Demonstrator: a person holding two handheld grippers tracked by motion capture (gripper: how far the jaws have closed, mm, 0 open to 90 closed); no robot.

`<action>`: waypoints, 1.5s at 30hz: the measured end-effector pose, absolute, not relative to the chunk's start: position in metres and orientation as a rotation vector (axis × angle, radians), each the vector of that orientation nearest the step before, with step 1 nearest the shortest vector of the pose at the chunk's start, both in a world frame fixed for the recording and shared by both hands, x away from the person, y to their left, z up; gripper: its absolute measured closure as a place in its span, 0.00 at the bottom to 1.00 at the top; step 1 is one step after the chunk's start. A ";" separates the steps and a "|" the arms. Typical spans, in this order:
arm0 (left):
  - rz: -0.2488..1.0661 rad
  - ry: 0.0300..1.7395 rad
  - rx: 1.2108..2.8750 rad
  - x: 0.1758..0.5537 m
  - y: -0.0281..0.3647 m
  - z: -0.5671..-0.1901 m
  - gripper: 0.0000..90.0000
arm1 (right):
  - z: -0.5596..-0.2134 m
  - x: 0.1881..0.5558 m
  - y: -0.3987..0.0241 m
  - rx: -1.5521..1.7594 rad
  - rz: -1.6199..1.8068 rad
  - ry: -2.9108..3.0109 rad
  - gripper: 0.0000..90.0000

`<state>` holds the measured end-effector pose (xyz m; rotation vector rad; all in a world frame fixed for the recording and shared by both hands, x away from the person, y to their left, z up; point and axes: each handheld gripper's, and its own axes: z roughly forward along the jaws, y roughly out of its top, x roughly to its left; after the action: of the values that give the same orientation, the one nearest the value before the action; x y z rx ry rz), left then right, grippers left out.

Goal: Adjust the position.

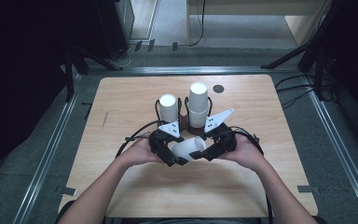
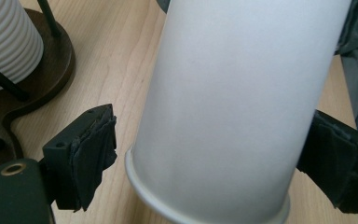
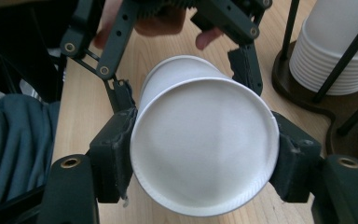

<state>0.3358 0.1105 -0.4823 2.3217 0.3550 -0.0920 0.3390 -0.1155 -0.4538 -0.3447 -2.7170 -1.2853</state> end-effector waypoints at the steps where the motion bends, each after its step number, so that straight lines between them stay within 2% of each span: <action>1: -0.096 0.356 2.309 0.336 0.111 -0.482 0.11 | -0.453 0.339 -0.116 -0.350 -1.297 -2.711 0.37; 12: -0.105 0.342 2.216 0.333 0.111 -0.481 0.15 | -0.443 0.340 -0.127 -0.361 -1.404 -2.625 0.37; 18: -0.077 0.312 2.185 0.331 0.114 -0.475 0.24 | -0.442 0.344 -0.132 -0.376 -1.446 -2.570 0.38; 22: -0.081 0.310 2.192 0.332 0.115 -0.474 0.27 | -0.442 0.344 -0.132 -0.371 -1.448 -2.567 0.38; 24: -0.095 0.313 2.196 0.333 0.117 -0.473 0.27 | -0.441 0.343 -0.132 -0.358 -1.449 -2.580 0.36; 25: -0.102 0.319 2.196 0.333 0.118 -0.473 0.27 | -0.442 0.342 -0.131 -0.337 -1.450 -2.601 0.30; 29: -0.129 0.337 2.245 0.337 0.121 -0.472 0.27 | -0.444 0.340 -0.129 -0.359 -1.399 -2.679 0.22; 39: -0.104 0.371 2.281 0.340 0.130 -0.463 0.27 | -0.453 0.340 -0.128 -0.385 -1.306 -2.748 0.23; 45: -0.115 0.380 2.380 0.343 0.127 -0.463 0.27 | -0.461 0.339 -0.125 -0.366 -1.224 -2.808 0.24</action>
<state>0.3434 0.1268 -0.4634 2.3801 0.3798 -0.1146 0.3392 -0.1248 -0.4612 -0.3657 -2.8080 -1.2241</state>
